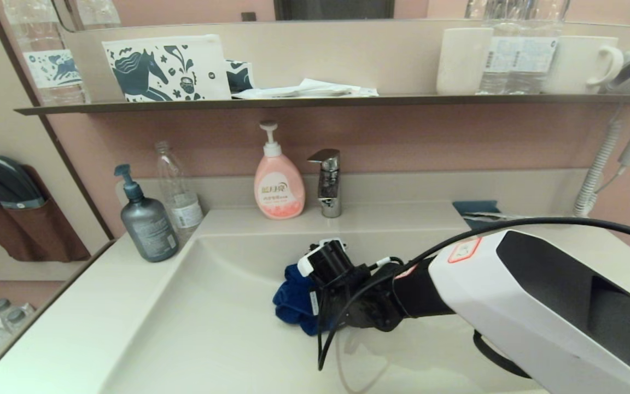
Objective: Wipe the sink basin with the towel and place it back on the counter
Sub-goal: Wipe the sink
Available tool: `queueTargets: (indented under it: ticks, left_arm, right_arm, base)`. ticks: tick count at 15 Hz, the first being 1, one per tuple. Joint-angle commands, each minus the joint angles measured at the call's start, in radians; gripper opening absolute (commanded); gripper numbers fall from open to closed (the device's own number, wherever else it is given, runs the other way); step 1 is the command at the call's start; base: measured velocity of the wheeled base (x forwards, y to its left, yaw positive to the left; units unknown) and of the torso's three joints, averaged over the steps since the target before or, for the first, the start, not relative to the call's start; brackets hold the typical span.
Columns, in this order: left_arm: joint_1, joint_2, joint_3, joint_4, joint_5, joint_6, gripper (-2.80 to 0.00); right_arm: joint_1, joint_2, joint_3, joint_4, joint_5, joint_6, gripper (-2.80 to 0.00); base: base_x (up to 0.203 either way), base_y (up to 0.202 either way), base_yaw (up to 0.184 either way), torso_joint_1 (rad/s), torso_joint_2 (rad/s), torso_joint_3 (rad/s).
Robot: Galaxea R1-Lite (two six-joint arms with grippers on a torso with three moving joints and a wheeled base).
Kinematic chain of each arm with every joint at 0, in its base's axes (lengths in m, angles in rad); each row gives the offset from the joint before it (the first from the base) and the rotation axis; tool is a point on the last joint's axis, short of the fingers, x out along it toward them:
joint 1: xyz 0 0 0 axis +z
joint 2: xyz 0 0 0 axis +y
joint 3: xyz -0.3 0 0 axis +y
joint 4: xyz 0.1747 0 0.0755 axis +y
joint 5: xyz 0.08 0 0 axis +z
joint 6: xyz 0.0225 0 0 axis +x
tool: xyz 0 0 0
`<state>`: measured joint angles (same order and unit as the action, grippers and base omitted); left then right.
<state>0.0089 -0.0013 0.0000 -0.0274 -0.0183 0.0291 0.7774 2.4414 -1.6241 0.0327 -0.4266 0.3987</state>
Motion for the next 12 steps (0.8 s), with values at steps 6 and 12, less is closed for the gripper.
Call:
queueTargets:
  ticks: [6,12]
  left_arm:
    - [0.0,0.001,0.0,-0.002,0.0,0.0,-2.8]
    - [0.0,0.001,0.0,0.0,0.0,0.0,-2.8]
  right_arm:
    - [-0.106,-0.17,0.329,0.014,-0.116,0.032,-2.8]
    - [-0.156,-0.346,0.433,0.18,-0.126,0.051,-2.8]
  base:
    - [0.0,0.0,0.0,0.0,0.0,0.0]
    - [0.0,0.0,0.0,0.0,0.0,0.0]
